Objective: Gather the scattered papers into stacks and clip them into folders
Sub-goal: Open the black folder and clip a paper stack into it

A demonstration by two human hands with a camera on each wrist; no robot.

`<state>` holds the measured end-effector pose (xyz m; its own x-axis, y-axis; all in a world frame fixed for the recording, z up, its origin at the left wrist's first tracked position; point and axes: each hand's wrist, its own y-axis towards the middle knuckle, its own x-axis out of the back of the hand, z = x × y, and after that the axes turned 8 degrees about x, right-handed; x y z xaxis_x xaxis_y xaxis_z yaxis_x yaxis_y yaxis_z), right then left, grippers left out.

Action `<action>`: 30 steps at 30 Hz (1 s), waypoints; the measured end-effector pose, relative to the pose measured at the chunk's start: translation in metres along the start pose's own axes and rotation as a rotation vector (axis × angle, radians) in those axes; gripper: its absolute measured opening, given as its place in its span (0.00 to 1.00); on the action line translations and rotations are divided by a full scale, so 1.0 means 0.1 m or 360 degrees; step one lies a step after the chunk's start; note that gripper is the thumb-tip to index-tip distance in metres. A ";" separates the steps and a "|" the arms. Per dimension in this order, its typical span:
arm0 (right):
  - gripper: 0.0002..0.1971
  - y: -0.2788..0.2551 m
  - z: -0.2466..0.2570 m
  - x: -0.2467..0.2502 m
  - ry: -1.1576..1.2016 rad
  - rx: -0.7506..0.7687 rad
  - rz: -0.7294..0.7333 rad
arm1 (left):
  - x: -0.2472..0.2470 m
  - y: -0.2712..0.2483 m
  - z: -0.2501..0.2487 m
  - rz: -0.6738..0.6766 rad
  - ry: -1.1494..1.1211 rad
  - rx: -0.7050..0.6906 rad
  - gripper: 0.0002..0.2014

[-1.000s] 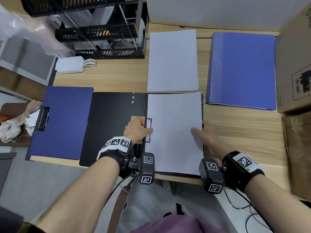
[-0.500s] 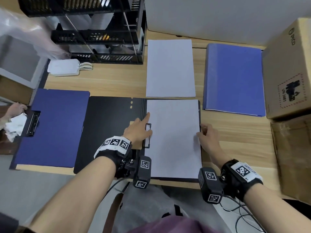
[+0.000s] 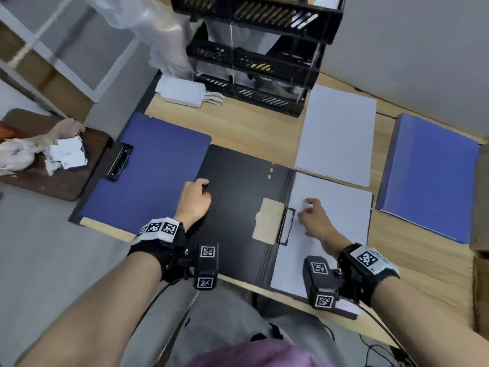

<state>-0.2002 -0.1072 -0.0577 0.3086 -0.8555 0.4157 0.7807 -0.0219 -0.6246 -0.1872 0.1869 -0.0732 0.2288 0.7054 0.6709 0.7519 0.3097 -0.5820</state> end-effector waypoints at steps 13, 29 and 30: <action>0.18 0.05 0.29 -0.53 -0.0441 -0.0250 -0.0074 | 0.45 0.09 0.51 0.0404 -0.0600 0.0242 0.18; 0.16 -0.26 0.46 -0.16 0.0770 0.0029 0.0298 | 0.66 -0.44 -0.73 0.1648 -0.0782 -0.0139 0.37; 0.19 -0.32 0.48 -0.11 0.0851 0.0080 0.0351 | 0.58 -0.51 -0.81 0.1687 -0.0719 -0.0146 0.37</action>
<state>-0.2027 -0.0721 -0.0107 0.1595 -0.9798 -0.1207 0.7582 0.1998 -0.6207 -0.1622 0.1601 0.0327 0.5440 0.7528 -0.3705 0.3610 -0.6087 -0.7065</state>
